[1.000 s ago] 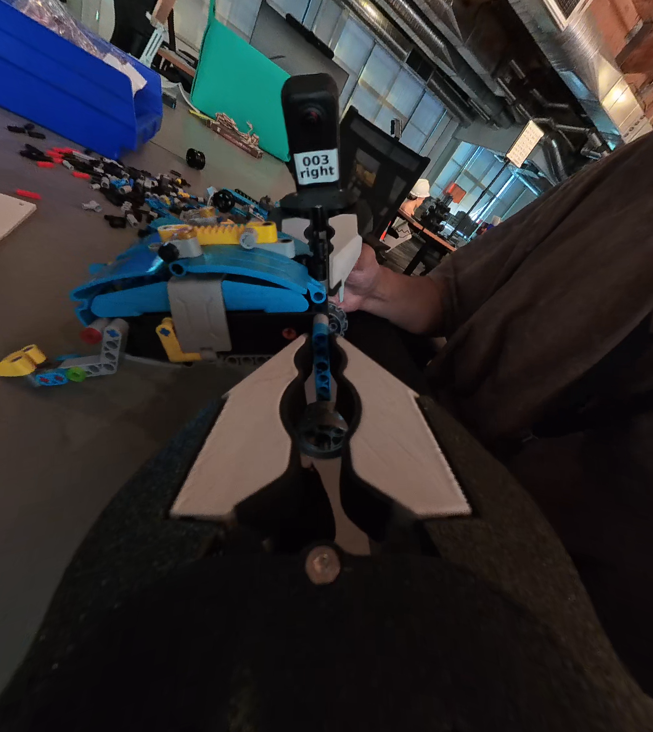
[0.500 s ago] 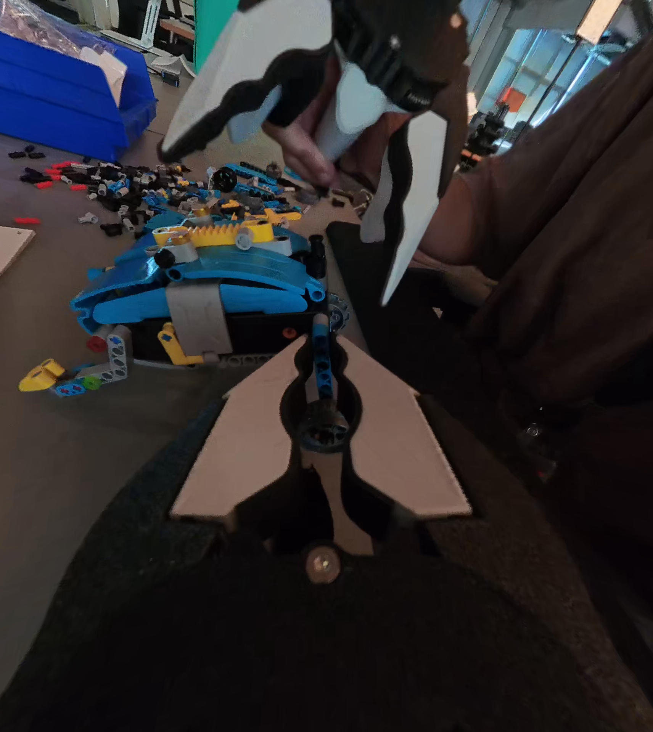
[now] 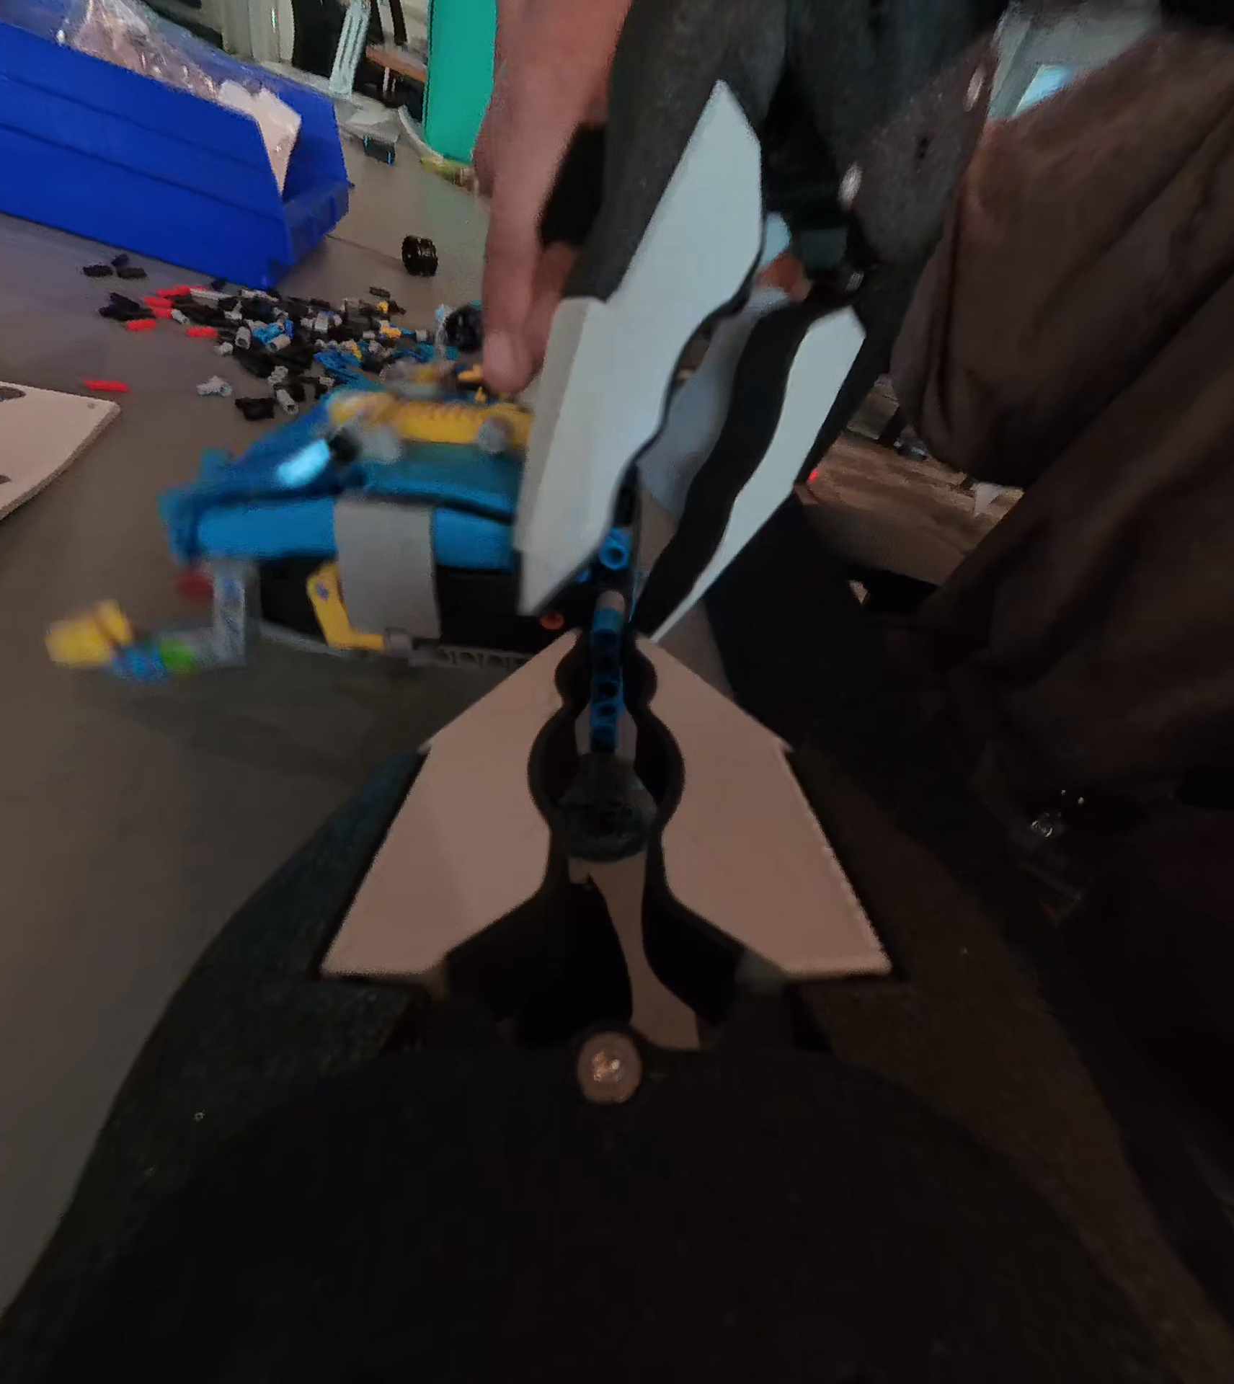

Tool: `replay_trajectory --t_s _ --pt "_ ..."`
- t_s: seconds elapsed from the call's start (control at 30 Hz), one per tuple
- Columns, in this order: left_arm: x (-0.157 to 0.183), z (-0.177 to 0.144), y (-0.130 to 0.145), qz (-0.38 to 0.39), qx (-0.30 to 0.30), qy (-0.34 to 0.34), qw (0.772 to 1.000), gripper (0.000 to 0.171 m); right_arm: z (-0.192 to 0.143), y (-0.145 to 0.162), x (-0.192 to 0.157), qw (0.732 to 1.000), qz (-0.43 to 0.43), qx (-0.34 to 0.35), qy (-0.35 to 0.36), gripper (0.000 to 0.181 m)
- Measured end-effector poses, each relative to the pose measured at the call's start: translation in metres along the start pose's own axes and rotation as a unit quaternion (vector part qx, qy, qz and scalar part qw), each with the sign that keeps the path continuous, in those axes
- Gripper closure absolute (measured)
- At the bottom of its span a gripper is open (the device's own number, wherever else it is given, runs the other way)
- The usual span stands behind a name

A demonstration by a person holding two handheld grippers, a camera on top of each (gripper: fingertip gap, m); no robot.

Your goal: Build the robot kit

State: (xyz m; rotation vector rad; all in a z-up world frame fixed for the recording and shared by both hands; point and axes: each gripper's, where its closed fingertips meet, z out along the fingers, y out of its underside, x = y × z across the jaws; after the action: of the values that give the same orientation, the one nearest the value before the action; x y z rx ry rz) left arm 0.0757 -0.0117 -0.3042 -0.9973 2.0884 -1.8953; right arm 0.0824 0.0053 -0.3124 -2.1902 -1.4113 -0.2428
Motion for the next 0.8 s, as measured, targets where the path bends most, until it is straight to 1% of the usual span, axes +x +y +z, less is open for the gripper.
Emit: replay_trajectory --t_s 0.03,0.1,0.13,0.23,0.3,0.37,0.43,0.5,0.57,0.6,0.63,0.67,0.7,0.73,0.77,0.8 --pt "-0.001 -0.002 0.002 0.007 -0.003 -0.004 1.000 0.164 -0.001 -0.003 -0.002 1.000 0.000 0.008 -0.007 0.148" --pt "0.002 -0.004 0.001 0.009 0.003 0.001 1.000 0.165 -0.005 -0.009 -0.002 0.999 0.018 0.032 -0.022 0.154" --pt "0.002 -0.003 0.003 0.010 0.001 0.001 1.000 0.165 -0.005 -0.009 -0.003 0.999 0.015 0.032 -0.027 0.155" --pt "-0.001 -0.005 0.005 -0.011 0.000 0.013 1.000 0.165 0.001 -0.008 -0.001 0.999 0.030 -0.002 -0.041 0.154" --pt "0.003 -0.003 0.007 0.013 -0.009 0.013 1.000 0.165 0.002 -0.008 -0.004 0.997 0.028 -0.024 -0.065 0.154" --pt "0.003 -0.006 0.009 0.032 -0.018 0.008 0.999 0.165 0.000 -0.011 0.000 0.997 0.028 -0.031 -0.060 0.149" --pt "-0.001 -0.010 0.016 0.034 -0.042 0.007 0.999 0.165 -0.011 -0.015 0.012 0.998 0.056 -0.006 -0.027 0.138" --pt "-0.002 -0.011 0.022 0.026 -0.059 0.012 0.998 0.165 -0.027 -0.027 0.015 0.991 0.122 0.056 -0.014 0.138" --pt "-0.004 -0.010 0.021 0.017 -0.060 0.012 0.998 0.165 -0.039 -0.054 0.001 0.967 0.202 0.154 -0.032 0.138" --pt "-0.006 -0.009 0.021 0.011 -0.058 0.010 0.998 0.165 -0.041 -0.070 -0.006 0.947 0.245 0.206 -0.033 0.144" --pt "-0.007 -0.007 0.020 0.006 -0.057 0.006 0.998 0.166 -0.037 -0.085 -0.015 0.923 0.288 0.251 -0.038 0.148" --pt "-0.007 -0.005 0.019 0.002 -0.057 0.006 0.998 0.165 -0.026 -0.097 -0.028 0.903 0.326 0.275 -0.053 0.147" --pt "-0.007 -0.004 0.019 -0.002 -0.059 0.006 0.998 0.165 -0.007 -0.101 -0.040 0.891 0.364 0.263 -0.058 0.147" --pt "-0.008 -0.005 0.020 -0.005 -0.063 0.002 0.998 0.160 0.013 -0.102 -0.050 0.886 0.390 0.246 -0.054 0.147" --pt "-0.011 -0.010 0.021 -0.009 -0.070 -0.008 0.997 0.141 0.026 -0.104 -0.060 0.877 0.410 0.243 -0.061 0.146" --pt "-0.014 -0.020 0.021 -0.019 -0.073 -0.022 0.997 0.128 0.031 -0.107 -0.066 0.863 0.433 0.249 -0.076 0.145"
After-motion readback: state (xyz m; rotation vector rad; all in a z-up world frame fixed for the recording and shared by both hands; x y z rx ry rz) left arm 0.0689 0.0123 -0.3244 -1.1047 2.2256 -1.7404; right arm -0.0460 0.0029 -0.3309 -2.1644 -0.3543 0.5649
